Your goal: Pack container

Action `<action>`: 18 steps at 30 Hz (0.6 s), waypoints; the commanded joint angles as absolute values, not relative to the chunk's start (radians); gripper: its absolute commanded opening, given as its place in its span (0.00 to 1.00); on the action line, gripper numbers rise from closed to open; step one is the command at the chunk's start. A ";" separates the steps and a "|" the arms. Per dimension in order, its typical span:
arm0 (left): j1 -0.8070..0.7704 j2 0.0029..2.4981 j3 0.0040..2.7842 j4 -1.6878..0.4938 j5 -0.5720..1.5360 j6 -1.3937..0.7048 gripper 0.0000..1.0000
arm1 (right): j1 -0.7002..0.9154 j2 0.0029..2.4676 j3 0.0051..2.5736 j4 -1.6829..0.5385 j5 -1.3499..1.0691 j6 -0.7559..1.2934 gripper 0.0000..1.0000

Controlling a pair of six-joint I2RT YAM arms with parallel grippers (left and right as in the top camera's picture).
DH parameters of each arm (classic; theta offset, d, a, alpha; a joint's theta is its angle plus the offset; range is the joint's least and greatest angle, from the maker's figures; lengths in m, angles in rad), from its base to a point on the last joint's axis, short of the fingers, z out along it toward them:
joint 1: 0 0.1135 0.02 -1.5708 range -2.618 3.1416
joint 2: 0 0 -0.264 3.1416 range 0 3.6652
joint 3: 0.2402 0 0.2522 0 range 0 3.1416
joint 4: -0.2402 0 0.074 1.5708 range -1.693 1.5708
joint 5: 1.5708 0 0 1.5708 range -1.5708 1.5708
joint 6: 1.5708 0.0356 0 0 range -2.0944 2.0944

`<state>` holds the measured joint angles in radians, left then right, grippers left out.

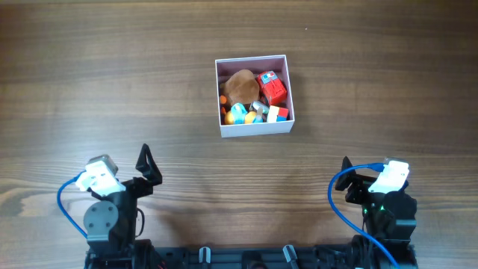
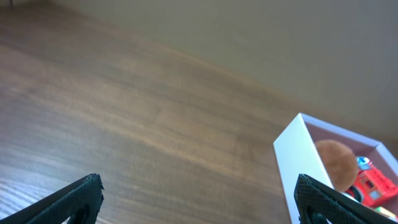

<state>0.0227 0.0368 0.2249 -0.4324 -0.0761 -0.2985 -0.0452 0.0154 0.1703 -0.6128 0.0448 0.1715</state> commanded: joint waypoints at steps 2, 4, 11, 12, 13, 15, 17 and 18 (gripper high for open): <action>0.032 0.003 0.152 -0.419 -0.049 -0.304 1.00 | -0.050 0.004 0.160 -0.614 0.035 0.186 1.00; 0.032 0.003 0.132 -0.418 -0.049 -0.304 1.00 | -0.050 0.004 0.160 -0.614 0.035 0.186 1.00; 0.032 0.003 0.123 -0.412 -0.049 -0.300 1.00 | -0.050 0.004 0.160 -0.614 0.035 0.186 1.00; 0.032 0.003 0.123 -0.412 -0.049 -0.300 1.00 | -0.050 0.004 0.160 -0.614 0.035 0.186 1.00; 0.032 0.003 0.123 -0.412 -0.049 -0.300 1.00 | -0.050 0.004 0.160 -0.614 0.035 0.186 1.00; 0.032 0.003 0.123 -0.412 -0.049 -0.300 1.00 | -0.050 0.004 0.160 -0.614 0.035 0.186 1.00; 0.032 0.003 0.123 -0.412 -0.049 -0.300 1.00 | -0.050 0.004 0.160 -0.614 0.035 0.186 1.00; 0.032 0.003 0.123 -0.412 -0.049 -0.300 1.00 | -0.050 0.004 0.160 -0.614 0.035 0.186 1.00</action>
